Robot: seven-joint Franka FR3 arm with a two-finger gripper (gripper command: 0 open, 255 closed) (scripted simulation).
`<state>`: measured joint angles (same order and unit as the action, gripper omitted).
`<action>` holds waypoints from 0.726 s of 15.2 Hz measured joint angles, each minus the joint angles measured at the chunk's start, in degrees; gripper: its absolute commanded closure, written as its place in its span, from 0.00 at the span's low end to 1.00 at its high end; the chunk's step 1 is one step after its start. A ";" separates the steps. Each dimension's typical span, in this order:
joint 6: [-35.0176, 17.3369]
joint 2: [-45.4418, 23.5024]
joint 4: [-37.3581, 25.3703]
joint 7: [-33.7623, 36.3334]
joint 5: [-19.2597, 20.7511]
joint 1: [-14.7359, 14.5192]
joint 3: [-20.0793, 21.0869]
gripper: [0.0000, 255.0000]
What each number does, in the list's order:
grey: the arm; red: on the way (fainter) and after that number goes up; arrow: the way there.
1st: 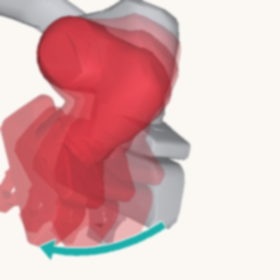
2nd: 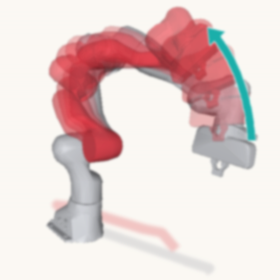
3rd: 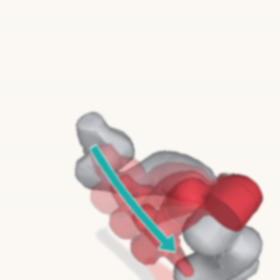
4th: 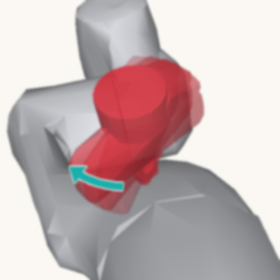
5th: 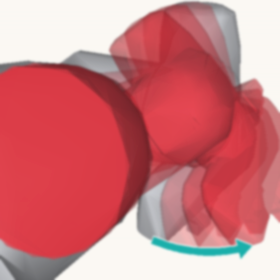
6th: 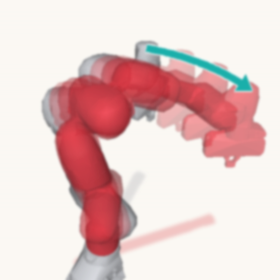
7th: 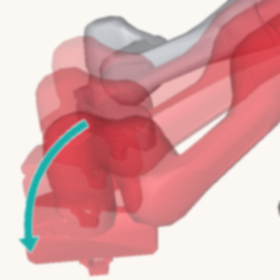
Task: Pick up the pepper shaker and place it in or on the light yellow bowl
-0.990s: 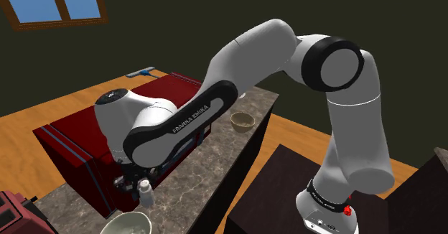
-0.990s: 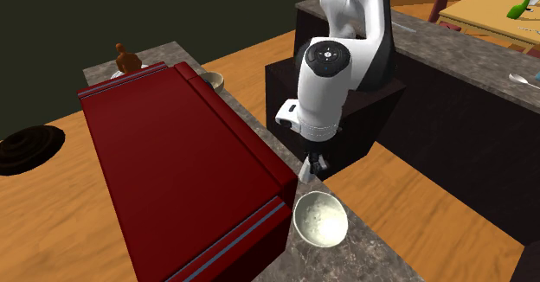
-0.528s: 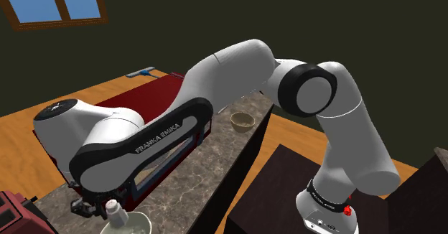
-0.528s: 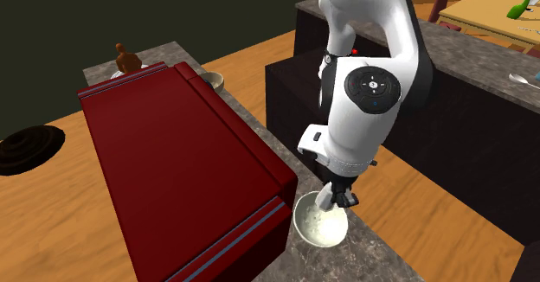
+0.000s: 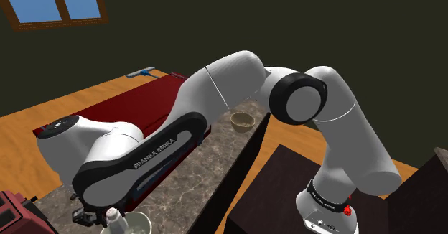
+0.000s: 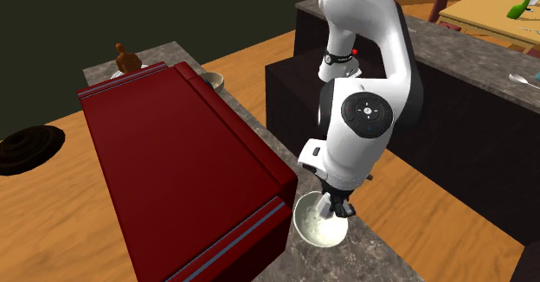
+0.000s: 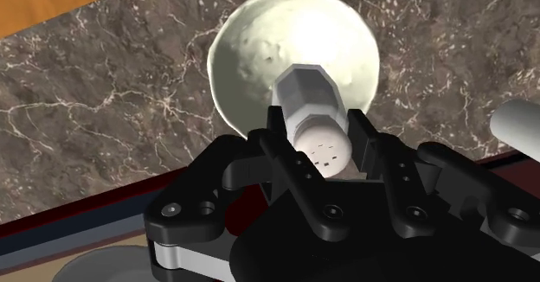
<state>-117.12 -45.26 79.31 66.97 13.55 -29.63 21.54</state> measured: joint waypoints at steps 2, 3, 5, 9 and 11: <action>-1.04 -0.76 0.30 0.15 0.24 -0.14 -0.19 1.00; -1.60 -1.29 0.33 0.25 0.38 -0.27 -0.30 1.00; -2.47 -2.21 0.30 0.35 0.62 -0.45 -0.51 1.00; -4.40 -3.95 0.26 0.50 1.14 -0.71 -0.95 1.00; -4.97 -4.02 0.23 0.55 1.30 -0.78 -0.91 1.00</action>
<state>-122.10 -49.28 79.55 67.53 14.85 -30.41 20.63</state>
